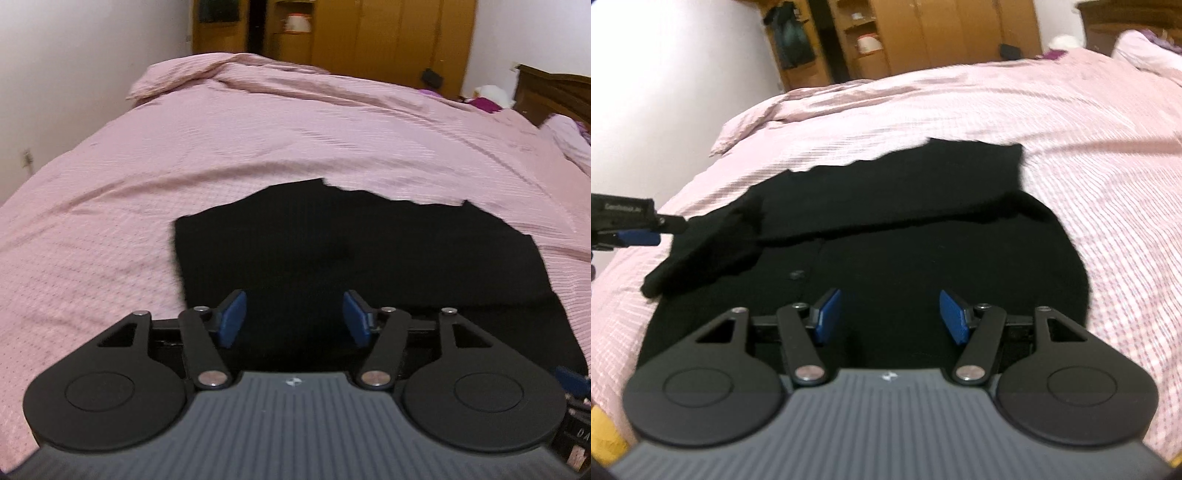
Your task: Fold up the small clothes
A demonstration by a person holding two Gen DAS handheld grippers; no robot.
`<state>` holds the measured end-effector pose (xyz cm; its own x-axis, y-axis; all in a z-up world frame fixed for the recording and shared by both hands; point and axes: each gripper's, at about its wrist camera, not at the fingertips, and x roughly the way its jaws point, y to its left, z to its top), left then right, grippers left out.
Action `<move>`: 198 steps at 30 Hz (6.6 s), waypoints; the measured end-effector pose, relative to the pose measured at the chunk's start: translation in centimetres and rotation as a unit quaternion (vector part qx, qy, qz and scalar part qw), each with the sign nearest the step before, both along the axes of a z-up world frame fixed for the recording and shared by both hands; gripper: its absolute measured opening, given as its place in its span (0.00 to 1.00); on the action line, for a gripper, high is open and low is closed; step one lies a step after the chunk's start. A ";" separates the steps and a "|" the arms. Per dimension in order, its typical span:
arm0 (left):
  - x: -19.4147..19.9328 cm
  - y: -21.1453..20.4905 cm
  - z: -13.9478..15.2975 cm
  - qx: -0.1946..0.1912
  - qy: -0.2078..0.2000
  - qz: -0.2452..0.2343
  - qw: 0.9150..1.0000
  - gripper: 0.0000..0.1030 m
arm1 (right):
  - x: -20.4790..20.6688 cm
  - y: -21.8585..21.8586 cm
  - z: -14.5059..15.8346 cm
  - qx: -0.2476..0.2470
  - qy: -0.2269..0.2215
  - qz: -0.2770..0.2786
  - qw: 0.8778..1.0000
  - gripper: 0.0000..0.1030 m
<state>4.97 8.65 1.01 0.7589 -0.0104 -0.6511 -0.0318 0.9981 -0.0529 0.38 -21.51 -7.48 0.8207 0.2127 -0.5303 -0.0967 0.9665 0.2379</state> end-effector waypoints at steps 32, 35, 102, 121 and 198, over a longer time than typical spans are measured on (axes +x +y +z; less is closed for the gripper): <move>-4.4 15.2 -5.6 -0.019 0.066 0.170 0.983 0.68 | 6.5 24.3 1.9 -0.114 -0.032 0.284 0.951 0.59; -4.4 15.3 -5.7 -0.021 0.065 0.169 0.983 0.69 | 7.0 25.2 1.0 -0.119 -0.019 0.288 0.950 0.59; 2.1 3.0 -6.9 0.079 0.034 0.070 0.994 0.70 | 10.8 -5.7 1.6 0.025 -0.013 -0.039 0.999 0.57; 3.0 2.7 -7.4 0.079 0.008 0.079 0.994 0.74 | 11.3 -2.0 4.2 -0.090 -0.019 0.095 0.991 0.07; 15.5 2.2 -8.7 0.093 -0.011 -0.007 0.996 0.71 | 16.4 -6.4 -0.8 -0.112 0.037 -0.011 0.993 0.32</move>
<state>20.42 10.85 -7.73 0.7743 0.0973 -0.6253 -0.0184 0.9911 0.1315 16.80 -27.91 -8.29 0.7810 0.0652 -0.6212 -0.0656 0.9976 0.0222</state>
